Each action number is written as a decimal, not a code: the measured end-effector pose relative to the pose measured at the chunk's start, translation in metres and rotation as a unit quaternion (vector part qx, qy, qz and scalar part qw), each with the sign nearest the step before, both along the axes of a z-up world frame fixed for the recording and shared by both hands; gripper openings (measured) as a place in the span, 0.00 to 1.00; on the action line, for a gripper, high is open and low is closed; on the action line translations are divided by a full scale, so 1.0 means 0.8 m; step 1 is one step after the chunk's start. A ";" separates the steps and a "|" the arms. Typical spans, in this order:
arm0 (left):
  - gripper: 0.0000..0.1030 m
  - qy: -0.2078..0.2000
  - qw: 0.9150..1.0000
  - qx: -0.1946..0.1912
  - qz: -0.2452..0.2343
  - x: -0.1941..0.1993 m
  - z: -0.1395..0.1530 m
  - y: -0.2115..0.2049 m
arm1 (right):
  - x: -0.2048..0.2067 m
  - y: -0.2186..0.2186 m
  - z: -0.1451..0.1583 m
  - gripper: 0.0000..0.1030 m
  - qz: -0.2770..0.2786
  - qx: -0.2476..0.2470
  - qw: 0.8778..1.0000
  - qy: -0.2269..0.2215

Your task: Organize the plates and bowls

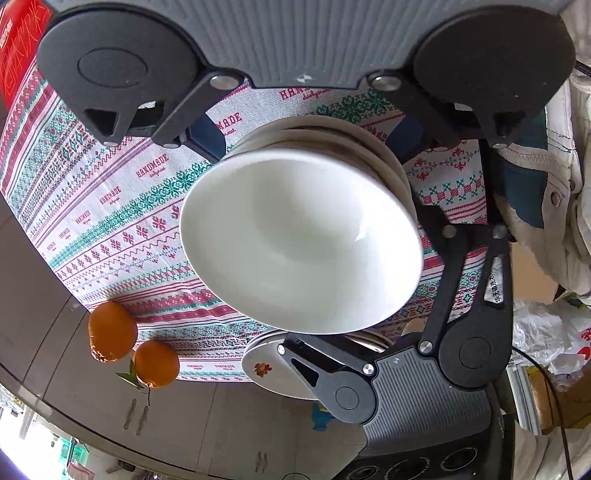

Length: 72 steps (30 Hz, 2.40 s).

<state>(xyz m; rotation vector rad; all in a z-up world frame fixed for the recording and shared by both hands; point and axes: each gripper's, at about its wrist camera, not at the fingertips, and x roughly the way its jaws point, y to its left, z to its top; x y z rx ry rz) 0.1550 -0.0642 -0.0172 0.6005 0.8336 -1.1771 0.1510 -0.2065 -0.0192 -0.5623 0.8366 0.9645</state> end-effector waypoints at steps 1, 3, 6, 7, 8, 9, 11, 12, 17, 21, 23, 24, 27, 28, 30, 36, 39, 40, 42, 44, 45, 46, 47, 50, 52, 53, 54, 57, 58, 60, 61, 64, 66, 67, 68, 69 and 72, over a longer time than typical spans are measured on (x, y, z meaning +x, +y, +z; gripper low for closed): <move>0.85 0.000 1.000 0.001 -0.003 0.000 0.000 0.000 | 0.000 0.000 0.000 0.91 0.002 0.000 1.000 0.001; 0.85 -0.003 1.000 0.001 -0.010 0.000 0.000 -0.002 | 0.001 0.000 0.000 0.88 0.006 0.003 1.000 0.006; 0.85 0.001 1.000 0.001 -0.014 0.001 -0.001 -0.002 | 0.003 -0.001 0.000 0.86 0.008 0.009 1.000 0.014; 0.85 0.000 1.000 0.002 -0.015 0.001 -0.001 -0.002 | 0.003 -0.001 0.000 0.86 0.008 0.009 1.000 0.014; 0.85 0.001 1.000 0.002 -0.015 0.001 0.000 -0.002 | 0.003 -0.001 -0.001 0.86 0.007 0.009 1.000 0.014; 0.85 0.001 1.000 0.002 -0.014 0.001 0.000 -0.003 | 0.003 -0.001 0.000 0.86 0.006 0.010 1.000 0.015; 0.84 0.000 1.000 0.001 -0.013 0.000 0.000 -0.003 | 0.002 0.000 0.000 0.86 0.003 0.009 1.000 0.015; 0.84 -0.001 1.000 0.001 -0.013 -0.001 0.001 -0.003 | 0.001 0.001 0.000 0.86 0.003 0.007 1.000 0.015; 0.84 0.002 1.000 -0.001 -0.015 -0.005 0.003 0.000 | -0.003 0.003 0.003 0.85 0.002 0.003 1.000 0.023; 0.84 -0.002 1.000 -0.007 -0.011 -0.011 0.011 0.007 | -0.008 0.008 0.011 0.85 0.005 -0.002 1.000 0.019; 0.84 -0.007 1.000 -0.010 -0.007 -0.014 0.017 0.013 | -0.011 0.012 0.017 0.85 0.010 -0.004 1.000 0.013; 0.84 -0.009 1.000 -0.012 -0.004 -0.015 0.020 0.017 | -0.011 0.015 0.020 0.85 0.012 -0.005 1.000 0.011; 0.84 -0.017 1.000 -0.017 0.007 -0.018 0.031 0.030 | -0.011 0.028 0.031 0.85 0.022 -0.008 1.000 0.000; 0.84 -0.022 1.000 -0.018 0.011 -0.018 0.035 0.036 | -0.010 0.034 0.035 0.85 0.026 -0.010 1.000 -0.005; 0.84 -0.031 0.999 -0.020 0.021 -0.016 0.041 0.046 | -0.008 0.046 0.042 0.85 0.034 -0.014 0.999 -0.017; 0.84 -0.070 0.996 -0.019 0.059 -0.005 0.062 0.091 | 0.016 0.093 0.062 0.85 0.068 -0.021 0.996 -0.051; 0.85 -0.085 0.993 -0.017 0.083 0.008 0.071 0.117 | 0.035 0.122 0.069 0.86 0.088 -0.022 0.994 -0.068; 0.85 -0.089 0.992 -0.015 0.091 0.011 0.072 0.125 | 0.043 0.134 0.070 0.86 0.095 -0.023 0.992 -0.073; 0.85 -0.095 0.990 -0.012 0.106 0.019 0.073 0.141 | 0.056 0.153 0.070 0.86 0.108 -0.023 0.991 -0.078; 0.85 -0.095 0.988 -0.010 0.121 0.026 0.071 0.155 | 0.070 0.171 0.067 0.86 0.120 -0.024 0.989 -0.078; 0.85 -0.093 0.988 -0.008 0.126 0.029 0.069 0.161 | 0.076 0.179 0.065 0.86 0.125 -0.024 0.989 -0.076; 0.85 -0.092 0.987 -0.007 0.131 0.033 0.067 0.167 | 0.081 0.186 0.062 0.86 0.129 -0.025 0.988 -0.075; 0.85 -0.089 0.987 -0.006 0.136 0.036 0.064 0.173 | 0.086 0.194 0.059 0.86 0.133 -0.025 0.988 -0.072; 0.85 -0.080 0.986 -0.002 0.148 0.044 0.055 0.187 | 0.099 0.209 0.049 0.86 0.140 -0.026 0.988 -0.062; 0.85 -0.074 0.986 0.000 0.152 0.048 0.050 0.194 | 0.105 0.219 0.041 0.86 0.143 -0.025 0.988 -0.055; 0.85 -0.071 0.986 0.001 0.154 0.051 0.048 0.198 | 0.108 0.222 0.039 0.86 0.144 -0.025 0.988 -0.051; 0.85 -0.068 0.986 0.001 0.155 0.051 0.045 0.202 | 0.111 0.224 0.037 0.86 0.144 -0.024 0.988 -0.048; 0.85 -0.066 0.985 0.001 0.158 0.055 0.042 0.208 | 0.120 0.227 0.032 0.86 0.143 -0.022 0.988 -0.043; 0.85 -0.065 0.985 0.000 0.159 0.054 0.041 0.210 | 0.123 0.228 0.031 0.86 0.142 -0.020 0.989 -0.040; 0.85 -0.062 0.985 0.000 0.159 0.051 0.042 0.213 | 0.127 0.230 0.030 0.86 0.141 -0.017 0.989 -0.033; 0.85 -0.062 0.985 0.001 0.159 0.050 0.040 0.213 | 0.127 0.231 0.028 0.86 0.141 -0.016 0.989 -0.031; 0.85 -0.060 0.985 0.002 0.161 0.056 0.037 0.214 | 0.130 0.229 0.023 0.86 0.138 -0.014 0.990 -0.027; 0.85 -0.058 0.985 -0.001 0.164 0.059 0.036 0.215 | 0.136 0.230 0.020 0.86 0.135 -0.009 0.990 -0.023; 0.85 -0.057 0.985 -0.002 0.165 0.058 0.037 0.216 | 0.138 0.230 0.019 0.86 0.135 -0.008 0.991 -0.022; 0.85 -0.057 0.985 -0.002 0.165 0.058 0.037 0.216 | 0.139 0.230 0.019 0.86 0.134 -0.007 0.991 -0.020; 0.85 -0.057 0.984 -0.003 0.166 0.059 0.037 0.216 | 0.141 0.230 0.018 0.86 0.133 -0.005 0.991 -0.018; 0.85 -0.058 0.983 -0.008 0.171 0.059 0.037 0.217 | 0.146 0.228 0.015 0.86 0.129 0.000 0.992 -0.012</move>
